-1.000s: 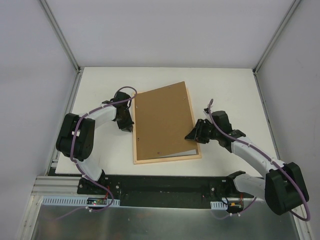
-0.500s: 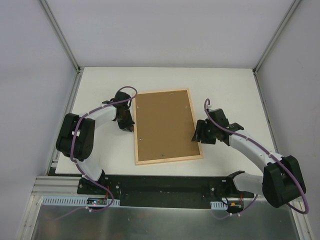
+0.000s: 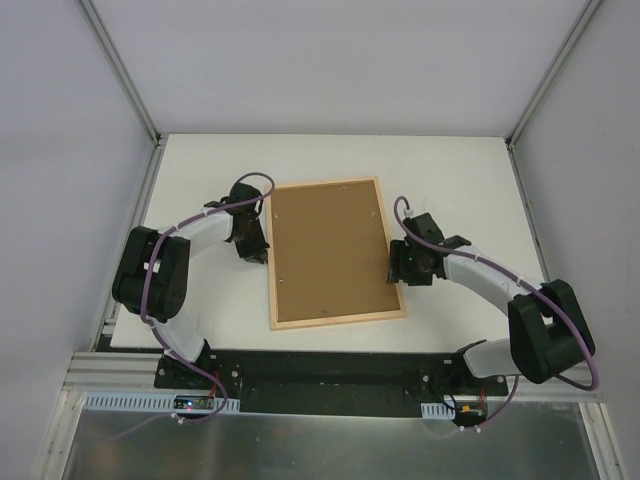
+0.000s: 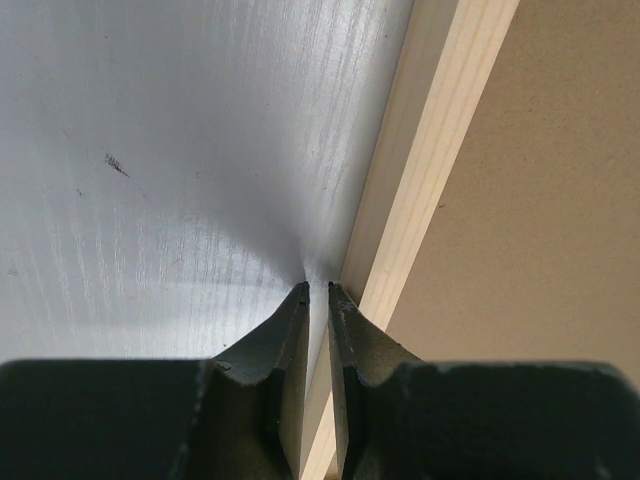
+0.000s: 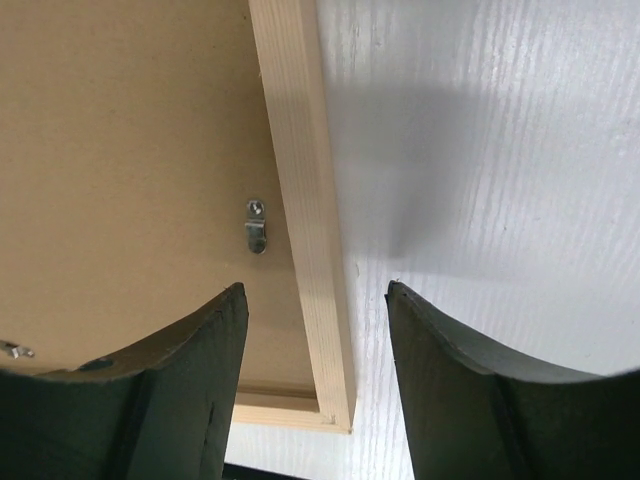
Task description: Put the photo into the frame
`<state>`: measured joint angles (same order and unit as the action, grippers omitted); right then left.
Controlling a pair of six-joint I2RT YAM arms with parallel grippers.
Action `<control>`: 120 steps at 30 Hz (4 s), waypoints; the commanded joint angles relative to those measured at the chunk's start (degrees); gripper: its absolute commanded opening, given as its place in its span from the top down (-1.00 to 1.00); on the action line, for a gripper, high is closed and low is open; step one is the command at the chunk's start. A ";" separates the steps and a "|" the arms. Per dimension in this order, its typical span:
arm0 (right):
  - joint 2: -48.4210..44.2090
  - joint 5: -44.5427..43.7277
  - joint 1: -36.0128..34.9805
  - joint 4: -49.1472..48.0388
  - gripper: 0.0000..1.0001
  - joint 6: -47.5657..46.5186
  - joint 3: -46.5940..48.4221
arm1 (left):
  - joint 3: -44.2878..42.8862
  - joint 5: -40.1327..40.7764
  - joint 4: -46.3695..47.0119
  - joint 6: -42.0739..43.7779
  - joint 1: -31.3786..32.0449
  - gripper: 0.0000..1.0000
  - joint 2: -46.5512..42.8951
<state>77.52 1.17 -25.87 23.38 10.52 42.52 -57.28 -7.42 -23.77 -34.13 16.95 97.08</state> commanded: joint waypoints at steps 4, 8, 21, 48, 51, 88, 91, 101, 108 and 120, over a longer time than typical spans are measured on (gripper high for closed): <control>5.19 -3.89 -2.25 -2.81 -0.22 -0.95 3.88 | -1.00 -0.93 0.04 0.03 0.63 0.76 -1.63; 6.15 -4.33 -3.05 -3.86 -0.23 -0.15 4.15 | -1.00 -0.84 0.04 0.20 0.63 0.76 -1.72; 9.14 -7.23 -4.37 -4.57 0.17 0.81 3.97 | -0.82 -0.84 0.13 0.03 0.63 0.76 -1.72; 10.02 -6.88 -6.65 -7.73 0.21 -3.31 3.26 | -0.73 -1.02 0.65 0.12 1.15 0.72 -1.54; 12.22 -7.85 -6.56 -6.85 0.24 -4.28 4.85 | -0.99 -1.02 0.74 0.20 1.07 0.72 -1.28; 3.09 -15.48 -22.10 -10.46 0.99 9.94 -8.50 | -1.61 1.70 0.13 1.96 3.00 0.64 -1.98; 1.85 -16.90 -25.28 -9.05 0.99 12.23 -9.21 | -3.10 3.55 -0.66 2.40 3.00 0.63 -1.54; -1.75 -20.15 -24.67 -4.31 0.14 7.85 -6.40 | -6.71 9.00 -3.48 6.09 3.00 0.61 0.22; -2.46 -18.05 -21.78 -4.92 -0.12 2.32 -4.64 | -6.62 9.00 -3.83 6.53 3.00 0.61 0.57; 2.46 -13.30 -17.02 -12.21 0.13 -2.26 -4.99 | -6.80 8.12 -3.83 6.88 3.00 0.64 0.92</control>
<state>77.58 -12.91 -43.57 12.21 10.81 37.10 -62.57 1.52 -27.09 -28.47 19.53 97.38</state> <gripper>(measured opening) 0.460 0.184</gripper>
